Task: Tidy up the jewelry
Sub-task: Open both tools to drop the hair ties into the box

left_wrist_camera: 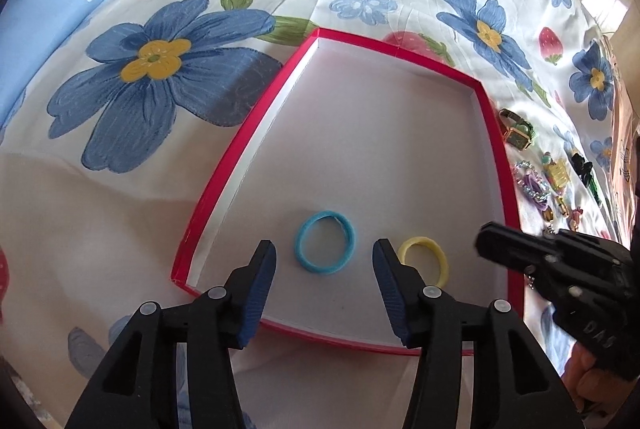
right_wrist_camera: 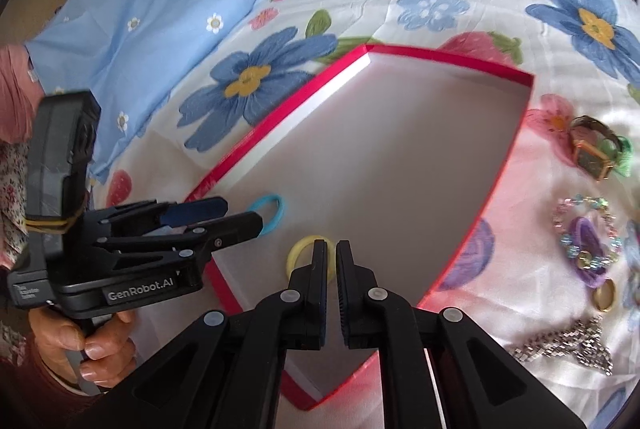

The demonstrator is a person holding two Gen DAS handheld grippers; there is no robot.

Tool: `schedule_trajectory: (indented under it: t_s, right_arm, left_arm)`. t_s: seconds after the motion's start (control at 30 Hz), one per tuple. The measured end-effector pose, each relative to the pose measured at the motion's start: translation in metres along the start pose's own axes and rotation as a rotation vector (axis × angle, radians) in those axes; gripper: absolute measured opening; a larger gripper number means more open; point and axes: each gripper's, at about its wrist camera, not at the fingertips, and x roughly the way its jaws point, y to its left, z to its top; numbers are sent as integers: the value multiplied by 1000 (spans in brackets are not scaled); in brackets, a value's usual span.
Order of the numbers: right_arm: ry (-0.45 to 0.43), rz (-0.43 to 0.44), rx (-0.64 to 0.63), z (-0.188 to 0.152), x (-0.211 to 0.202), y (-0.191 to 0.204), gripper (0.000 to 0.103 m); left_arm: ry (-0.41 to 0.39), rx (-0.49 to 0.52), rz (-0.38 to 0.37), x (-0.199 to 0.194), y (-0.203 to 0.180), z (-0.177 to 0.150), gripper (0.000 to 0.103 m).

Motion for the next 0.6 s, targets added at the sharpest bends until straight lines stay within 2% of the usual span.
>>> schedule_trajectory:
  t_s: [0.07, 0.13, 0.2, 0.6]
  right_arm:
    - [-30, 1, 19, -1, -14, -5, 12]
    - [-67, -1, 45, -4, -31, -13, 31]
    - [-96, -14, 67, -8, -45, -20, 40]
    - [-211, -149, 250, -48, -124, -95, 45]
  left_arm:
    - [-15, 10, 1, -8, -5, 0, 54]
    - [-33, 23, 1, -16, -12, -1, 60]
    - [-55, 43, -3, -24, -22, -1, 65]
    - [-81, 187, -64, -45, -90, -9, 67]
